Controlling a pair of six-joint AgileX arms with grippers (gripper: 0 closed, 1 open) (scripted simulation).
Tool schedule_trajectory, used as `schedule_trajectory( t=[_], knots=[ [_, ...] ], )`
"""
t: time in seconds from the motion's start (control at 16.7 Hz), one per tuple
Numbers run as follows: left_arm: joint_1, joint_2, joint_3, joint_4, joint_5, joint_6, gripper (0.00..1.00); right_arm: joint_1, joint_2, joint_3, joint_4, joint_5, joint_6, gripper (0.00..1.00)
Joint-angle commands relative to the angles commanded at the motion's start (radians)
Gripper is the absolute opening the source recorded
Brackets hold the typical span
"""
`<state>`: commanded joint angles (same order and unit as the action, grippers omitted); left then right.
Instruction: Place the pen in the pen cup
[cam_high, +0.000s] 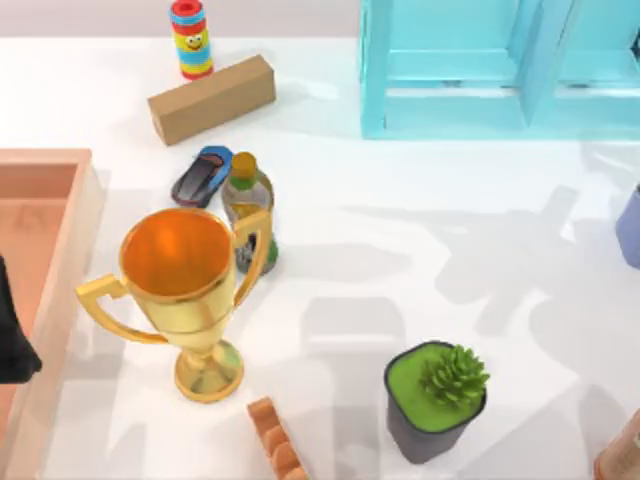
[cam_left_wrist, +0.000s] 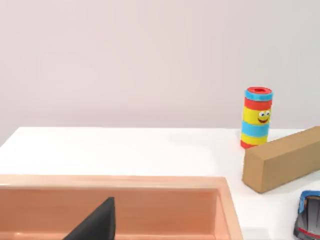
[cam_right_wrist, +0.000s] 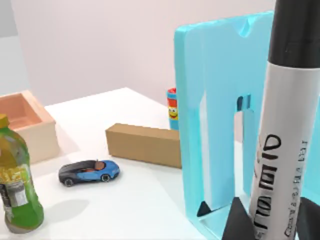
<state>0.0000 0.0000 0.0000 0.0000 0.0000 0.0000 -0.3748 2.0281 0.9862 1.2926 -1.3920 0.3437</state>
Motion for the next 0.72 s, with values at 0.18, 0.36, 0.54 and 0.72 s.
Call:
schedule_trajectory(
  t=[0.18, 0.36, 0.54, 0.72],
  knots=[
    [0.0, 0.0, 0.0, 0.0, 0.0, 0.0, 1.0, -0.091, 0.0, -0.04, 0.183, -0.072, 0.072, 0.0],
    [0.0, 0.0, 0.0, 0.0, 0.0, 0.0, 1.0, -0.136, 0.001, -0.058, 0.268, -0.104, 0.109, 0.0],
    [0.0, 0.0, 0.0, 0.0, 0.0, 0.0, 1.0, -0.141, 0.002, -0.06, 0.277, -0.107, 0.113, 0.0],
    [0.0, 0.0, 0.0, 0.0, 0.0, 0.0, 1.0, -0.136, 0.004, -0.057, 0.275, -0.106, 0.114, 0.0]
  ],
)
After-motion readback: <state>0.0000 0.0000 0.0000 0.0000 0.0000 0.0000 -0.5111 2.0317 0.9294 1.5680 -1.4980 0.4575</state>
